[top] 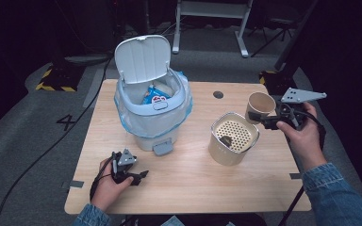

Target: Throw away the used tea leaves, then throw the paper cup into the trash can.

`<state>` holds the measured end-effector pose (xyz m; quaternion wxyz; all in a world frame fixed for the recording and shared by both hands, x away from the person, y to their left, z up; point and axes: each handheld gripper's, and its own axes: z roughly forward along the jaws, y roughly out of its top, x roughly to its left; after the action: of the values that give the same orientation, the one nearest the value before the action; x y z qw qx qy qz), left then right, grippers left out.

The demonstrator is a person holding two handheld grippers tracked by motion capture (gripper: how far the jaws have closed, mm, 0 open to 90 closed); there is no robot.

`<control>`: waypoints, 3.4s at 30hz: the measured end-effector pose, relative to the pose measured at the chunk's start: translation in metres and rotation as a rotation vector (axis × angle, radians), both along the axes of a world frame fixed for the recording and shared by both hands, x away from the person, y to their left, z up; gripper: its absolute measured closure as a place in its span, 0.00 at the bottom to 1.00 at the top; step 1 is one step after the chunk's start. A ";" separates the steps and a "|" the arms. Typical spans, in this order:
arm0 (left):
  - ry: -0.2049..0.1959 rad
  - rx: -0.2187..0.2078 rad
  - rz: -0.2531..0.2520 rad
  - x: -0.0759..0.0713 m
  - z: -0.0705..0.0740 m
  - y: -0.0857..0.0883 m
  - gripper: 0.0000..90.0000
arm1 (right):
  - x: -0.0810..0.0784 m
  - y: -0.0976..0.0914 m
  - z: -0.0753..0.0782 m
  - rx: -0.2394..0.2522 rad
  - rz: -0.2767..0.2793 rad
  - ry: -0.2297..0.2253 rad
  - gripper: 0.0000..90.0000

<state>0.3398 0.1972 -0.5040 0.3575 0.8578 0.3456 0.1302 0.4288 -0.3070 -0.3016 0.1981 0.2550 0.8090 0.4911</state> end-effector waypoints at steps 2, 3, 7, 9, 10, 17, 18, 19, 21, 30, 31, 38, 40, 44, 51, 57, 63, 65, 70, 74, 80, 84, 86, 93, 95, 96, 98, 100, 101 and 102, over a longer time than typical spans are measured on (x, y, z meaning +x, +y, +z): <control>0.000 -0.002 -0.001 0.000 0.000 0.000 0.27 | 0.002 -0.002 -0.001 0.018 0.011 0.011 0.34; 0.002 -0.003 0.001 0.001 0.000 0.000 0.27 | 0.002 -0.002 -0.001 0.015 0.017 0.016 0.34; -0.002 0.002 0.000 0.002 0.000 0.000 0.27 | 0.005 -0.003 -0.002 -0.014 0.021 0.010 0.34; -0.001 0.002 -0.003 0.002 0.000 0.000 0.27 | 0.005 -0.003 -0.003 -0.014 0.020 0.012 0.34; 0.001 0.002 -0.004 0.002 0.000 0.000 0.27 | 0.005 -0.004 -0.003 -0.013 0.020 0.015 0.34; 0.002 -0.001 -0.004 0.003 0.000 0.000 0.27 | 0.009 -0.003 -0.002 -0.066 0.022 -0.004 0.34; 0.001 0.000 -0.004 0.002 0.000 -0.001 0.27 | 0.009 -0.003 -0.001 -0.069 0.025 -0.008 0.34; 0.002 0.000 -0.003 0.002 0.000 -0.001 0.27 | 0.010 -0.003 0.000 -0.069 0.026 -0.008 0.34; 0.002 0.000 -0.003 0.002 0.000 -0.001 0.27 | 0.011 -0.003 0.001 -0.070 0.026 -0.011 0.34; -0.001 0.002 -0.003 0.002 0.000 0.000 0.27 | 0.019 0.005 0.013 -0.044 0.057 -0.016 0.34; -0.001 0.002 -0.003 0.002 0.000 0.000 0.27 | 0.020 0.007 0.015 -0.037 0.061 -0.016 0.34; 0.000 -0.002 -0.019 0.003 0.000 0.001 0.28 | 0.031 0.025 0.030 -0.014 0.100 -0.037 0.33; 0.000 -0.002 -0.026 0.003 0.000 0.002 0.28 | 0.035 0.032 0.036 -0.006 0.112 -0.043 0.33; -0.001 -0.001 -0.027 0.003 0.000 0.002 0.28 | 0.041 0.045 0.048 -0.003 0.135 -0.058 0.33; -0.002 0.001 -0.027 0.003 0.000 0.002 0.28 | 0.051 0.072 0.062 -0.007 0.167 -0.073 0.33; -0.001 -0.003 -0.035 0.004 0.000 0.002 0.28 | 0.059 0.094 0.067 0.037 0.169 -0.078 0.33; -0.006 0.003 -0.042 0.005 0.000 0.003 0.28 | 0.065 0.115 0.067 0.088 0.171 -0.080 0.33; -0.006 0.002 -0.043 0.006 0.000 0.003 0.28 | 0.067 0.122 0.068 0.102 0.173 -0.085 0.33; -0.007 0.005 -0.045 0.006 0.000 0.003 0.28 | 0.072 0.142 0.067 0.145 0.191 -0.088 0.33; -0.007 0.004 -0.042 0.006 0.000 0.003 0.28 | 0.074 0.157 0.066 0.160 0.210 -0.089 0.33; -0.006 0.004 -0.044 0.006 0.000 0.003 0.28 | 0.080 0.179 0.061 0.186 0.224 -0.078 0.33; -0.006 0.004 -0.044 0.006 0.000 0.003 0.28 | 0.084 0.192 0.058 0.205 0.226 -0.065 0.33; -0.007 0.005 -0.044 0.006 0.000 0.003 0.28 | 0.085 0.199 0.056 0.204 0.230 -0.060 0.33; -0.006 0.004 -0.043 0.006 0.000 0.003 0.28 | 0.088 0.223 0.051 0.194 0.248 -0.040 0.33; -0.006 0.004 -0.044 0.006 0.000 0.003 0.28 | 0.089 0.228 0.048 0.194 0.253 -0.033 0.33; -0.006 0.004 -0.044 0.006 0.000 0.003 0.28 | 0.089 0.231 0.047 0.190 0.253 -0.031 0.33; -0.007 0.004 -0.042 0.006 0.000 0.003 0.28 | 0.090 0.235 0.044 0.187 0.252 -0.027 0.33; -0.007 0.004 -0.044 0.006 0.000 0.003 0.28 | 0.092 0.240 0.041 0.182 0.254 -0.016 0.33; -0.007 0.005 -0.044 0.006 0.000 0.003 0.28 | 0.092 0.241 0.040 0.175 0.255 -0.014 0.33; -0.007 0.005 -0.044 0.006 0.000 0.003 0.28 | 0.092 0.243 0.039 0.167 0.255 -0.009 0.33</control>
<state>0.3457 0.2001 -0.5039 0.3595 0.8656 0.3250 0.1260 0.5213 -0.0642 -0.2626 0.1160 0.1636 0.7901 0.5792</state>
